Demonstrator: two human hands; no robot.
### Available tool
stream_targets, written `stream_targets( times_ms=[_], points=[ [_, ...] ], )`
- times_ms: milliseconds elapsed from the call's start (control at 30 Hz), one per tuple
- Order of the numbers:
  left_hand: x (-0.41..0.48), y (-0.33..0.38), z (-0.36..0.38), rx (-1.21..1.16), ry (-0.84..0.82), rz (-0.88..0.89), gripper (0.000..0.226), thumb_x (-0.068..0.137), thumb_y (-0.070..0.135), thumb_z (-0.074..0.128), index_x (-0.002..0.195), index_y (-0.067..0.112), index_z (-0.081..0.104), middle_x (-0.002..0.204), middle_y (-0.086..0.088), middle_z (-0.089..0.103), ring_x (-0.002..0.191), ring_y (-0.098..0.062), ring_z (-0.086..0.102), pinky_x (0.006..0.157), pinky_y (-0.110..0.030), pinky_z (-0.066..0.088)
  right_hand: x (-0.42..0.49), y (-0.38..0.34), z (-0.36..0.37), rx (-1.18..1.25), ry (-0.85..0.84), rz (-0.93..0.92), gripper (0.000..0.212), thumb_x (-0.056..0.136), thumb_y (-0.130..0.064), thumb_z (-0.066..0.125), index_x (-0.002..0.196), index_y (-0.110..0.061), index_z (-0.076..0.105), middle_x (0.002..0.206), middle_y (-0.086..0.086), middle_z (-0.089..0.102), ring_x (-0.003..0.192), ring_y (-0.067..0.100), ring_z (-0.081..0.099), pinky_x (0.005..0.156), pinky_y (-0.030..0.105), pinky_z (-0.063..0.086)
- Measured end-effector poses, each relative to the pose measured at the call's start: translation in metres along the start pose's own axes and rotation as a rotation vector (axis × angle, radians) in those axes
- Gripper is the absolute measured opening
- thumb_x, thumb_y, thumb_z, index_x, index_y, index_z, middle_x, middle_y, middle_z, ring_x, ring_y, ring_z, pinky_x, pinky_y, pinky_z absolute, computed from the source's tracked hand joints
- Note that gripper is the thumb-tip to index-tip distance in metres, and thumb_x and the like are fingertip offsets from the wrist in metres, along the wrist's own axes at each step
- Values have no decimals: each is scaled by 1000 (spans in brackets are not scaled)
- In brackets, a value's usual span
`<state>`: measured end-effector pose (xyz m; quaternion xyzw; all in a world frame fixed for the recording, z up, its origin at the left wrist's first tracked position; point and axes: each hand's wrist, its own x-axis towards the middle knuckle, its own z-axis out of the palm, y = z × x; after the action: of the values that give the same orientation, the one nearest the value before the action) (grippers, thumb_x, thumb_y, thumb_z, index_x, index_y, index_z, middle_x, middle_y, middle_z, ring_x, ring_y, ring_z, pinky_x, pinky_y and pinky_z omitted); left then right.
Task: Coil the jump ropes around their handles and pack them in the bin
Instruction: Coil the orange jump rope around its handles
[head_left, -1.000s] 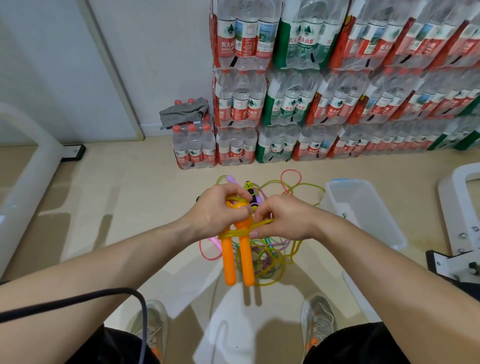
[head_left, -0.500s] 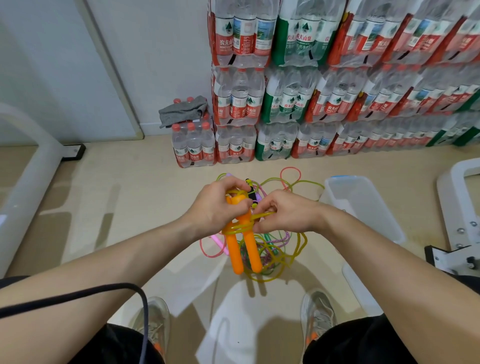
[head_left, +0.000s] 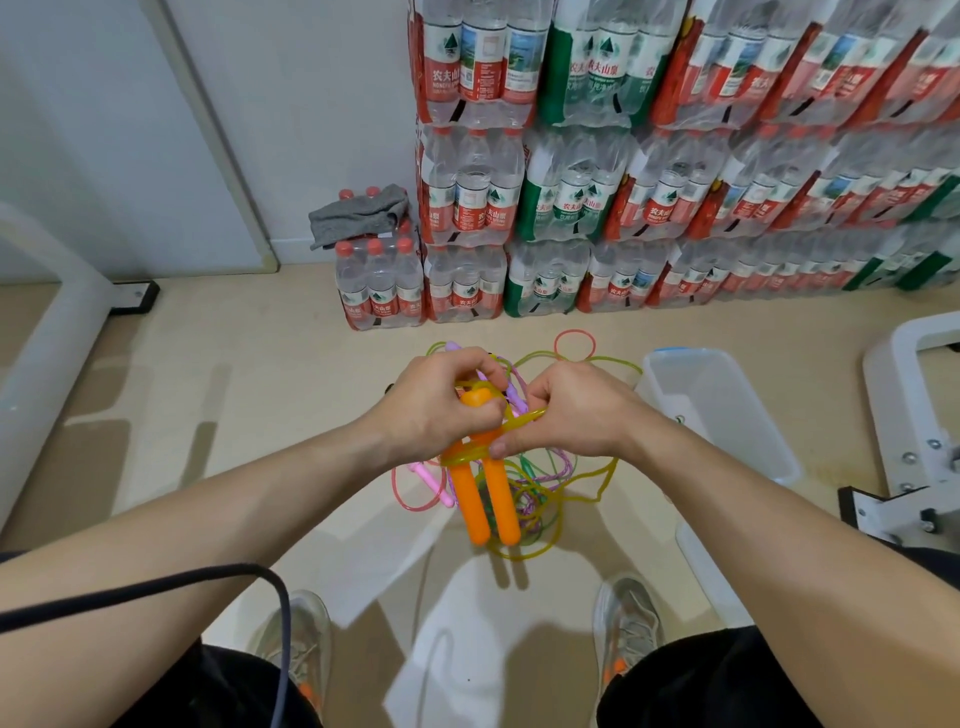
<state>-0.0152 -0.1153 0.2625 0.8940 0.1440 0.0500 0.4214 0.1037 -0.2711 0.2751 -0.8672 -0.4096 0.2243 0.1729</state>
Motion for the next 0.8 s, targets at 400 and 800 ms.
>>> stream_targets(
  times_ms=[400, 800],
  points=[
    [-4, 4, -1, 130, -89, -212, 46, 74, 49, 38, 86, 14, 65, 82, -7, 68, 81, -23, 62, 77, -45, 53, 2, -2, 10, 127, 40, -132, 70, 44, -77, 77, 56, -18, 42, 54, -8, 41, 54, 14, 40, 54, 33, 31],
    [0, 20, -8, -90, -95, -234, 44, 86, 44, 64, 81, 0, 64, 68, -16, 63, 44, -18, 54, 44, -31, 49, -1, 1, -1, 494, 43, -73, 48, 61, -54, 89, 65, -17, 60, 56, -6, 54, 51, 4, 47, 54, 26, 36]
  ],
)
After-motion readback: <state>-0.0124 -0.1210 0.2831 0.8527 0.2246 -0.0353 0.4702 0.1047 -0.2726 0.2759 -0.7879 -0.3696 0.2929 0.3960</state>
